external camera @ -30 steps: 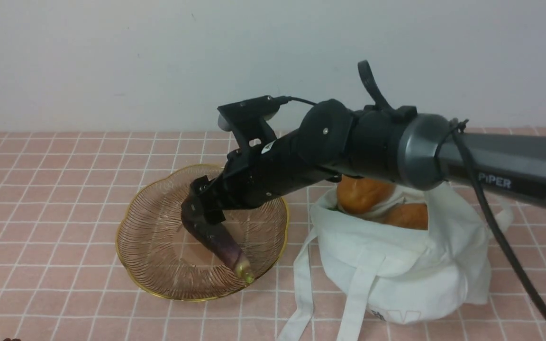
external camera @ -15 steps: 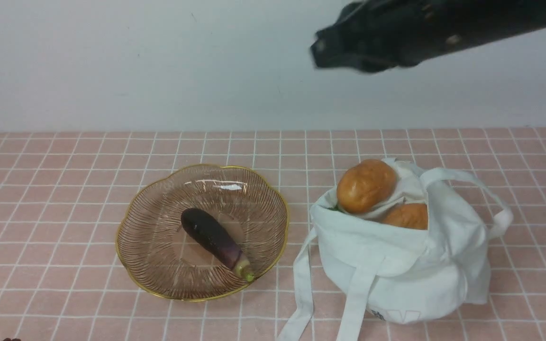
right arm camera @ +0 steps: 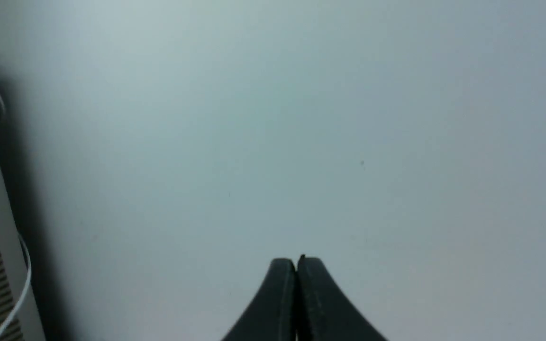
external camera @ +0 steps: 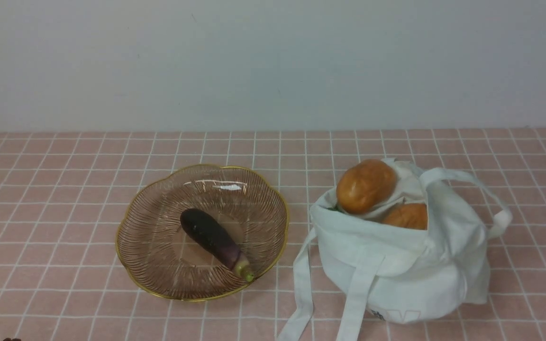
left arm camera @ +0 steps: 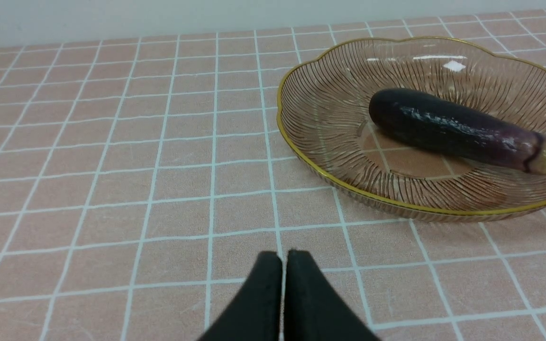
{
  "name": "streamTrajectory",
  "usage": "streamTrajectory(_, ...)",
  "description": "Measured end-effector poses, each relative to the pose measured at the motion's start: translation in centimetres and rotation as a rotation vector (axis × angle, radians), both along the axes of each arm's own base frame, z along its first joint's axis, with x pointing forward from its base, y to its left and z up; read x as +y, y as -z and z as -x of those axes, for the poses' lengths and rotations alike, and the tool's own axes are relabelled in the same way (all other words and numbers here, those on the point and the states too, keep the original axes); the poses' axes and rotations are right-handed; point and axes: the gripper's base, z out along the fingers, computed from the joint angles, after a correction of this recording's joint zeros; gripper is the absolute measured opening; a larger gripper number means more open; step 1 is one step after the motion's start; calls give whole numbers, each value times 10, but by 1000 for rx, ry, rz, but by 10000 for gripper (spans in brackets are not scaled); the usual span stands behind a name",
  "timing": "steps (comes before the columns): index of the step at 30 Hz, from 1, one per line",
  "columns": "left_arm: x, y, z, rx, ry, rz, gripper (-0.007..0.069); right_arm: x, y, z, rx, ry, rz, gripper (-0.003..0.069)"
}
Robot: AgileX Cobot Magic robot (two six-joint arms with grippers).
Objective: Take vegetables from bag on pink coffee tablecloth place on plate.
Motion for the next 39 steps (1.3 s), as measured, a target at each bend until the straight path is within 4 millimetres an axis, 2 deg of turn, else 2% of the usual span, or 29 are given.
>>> streamTrajectory(1,0,0,0,0,0,0,-6,-4,11,8,-30,-4,-29,-12)
streamTrajectory(2,0,0,0,0,0,0,-6,-4,11,8,-30,-4,-29,-12)
streamTrajectory(3,0,0,0,0,0,0,-6,-7,27,14,-65,-4,-52,-12)
streamTrajectory(8,0,0,0,0,0,0,-6,-2,58,2,-7,6,-15,-12)
streamTrajectory(19,0,0,0,0,0,0,-6,-1,64,-2,15,19,15,-12)
streamTrajectory(27,0,0,0,0,0,0,-6,0,76,-7,51,123,144,-12)
streamTrajectory(32,0,0,0,0,0,0,-6,1,116,-25,181,325,218,-12)
streamTrajectory(33,0,0,0,0,0,0,-6,0,140,-34,256,399,240,-12)
streamTrajectory(34,0,0,0,0,0,0,-6,0,143,-34,262,406,242,-12)
streamTrajectory(37,0,0,0,0,0,0,-6,-3,195,-47,399,497,270,-12)
streamTrajectory(39,0,0,0,0,0,0,-6,-4,214,-49,456,507,283,-12)
